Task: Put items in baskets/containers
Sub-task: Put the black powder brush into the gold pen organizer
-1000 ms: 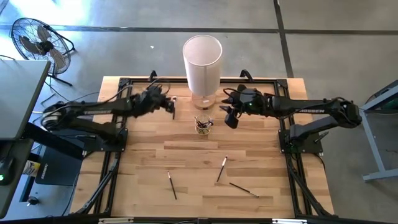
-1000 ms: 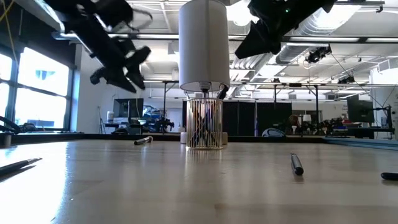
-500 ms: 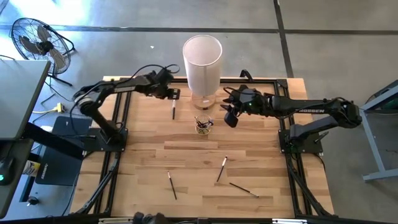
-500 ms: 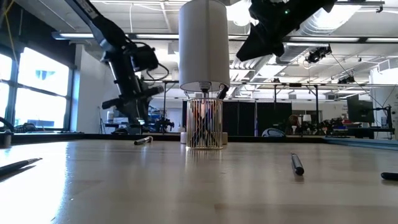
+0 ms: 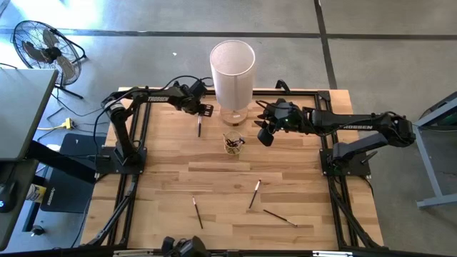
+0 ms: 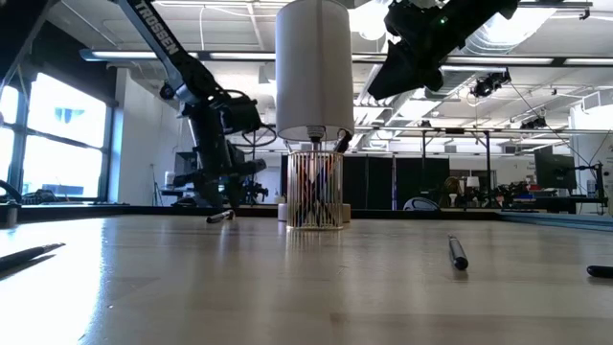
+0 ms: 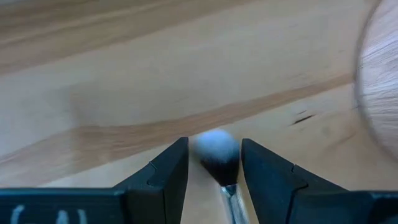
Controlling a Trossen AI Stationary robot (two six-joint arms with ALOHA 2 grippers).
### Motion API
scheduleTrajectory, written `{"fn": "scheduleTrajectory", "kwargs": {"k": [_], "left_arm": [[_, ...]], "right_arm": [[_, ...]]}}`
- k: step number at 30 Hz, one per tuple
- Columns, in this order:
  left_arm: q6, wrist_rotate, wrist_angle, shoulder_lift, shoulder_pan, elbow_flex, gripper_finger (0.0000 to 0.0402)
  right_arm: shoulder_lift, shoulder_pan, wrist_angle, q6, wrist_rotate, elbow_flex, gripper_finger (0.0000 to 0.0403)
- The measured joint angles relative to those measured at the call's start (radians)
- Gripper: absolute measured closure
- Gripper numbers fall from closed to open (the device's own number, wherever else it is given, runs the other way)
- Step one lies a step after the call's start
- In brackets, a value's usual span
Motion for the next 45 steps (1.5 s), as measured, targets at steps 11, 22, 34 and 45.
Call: {"fn": "scheduleTrajectory", "kwargs": {"k": [11,22,34,45], "left_arm": [[0.025,-0.022,-0.057,0.049,-0.014,0.004,0.0376],[-0.056,-0.066,-0.280,-0.077,-0.232,-0.011,0.0397],[-0.333,-0.549,-0.306,-0.401,-0.720,-0.013,0.0400],[0.179,-0.985,0.427,-0.467,-0.999,-0.148,0.0401]], "right_arm": [[0.000,0.000,-0.011,0.000,-0.009,0.000,0.0286],[0.000,0.000,-0.111,0.000,-0.100,0.000,0.0286],[-0.035,0.001,-0.197,-0.002,-0.212,-0.144,0.0286],[-0.196,0.001,0.368,0.181,-0.451,-0.534,0.0286]]}}
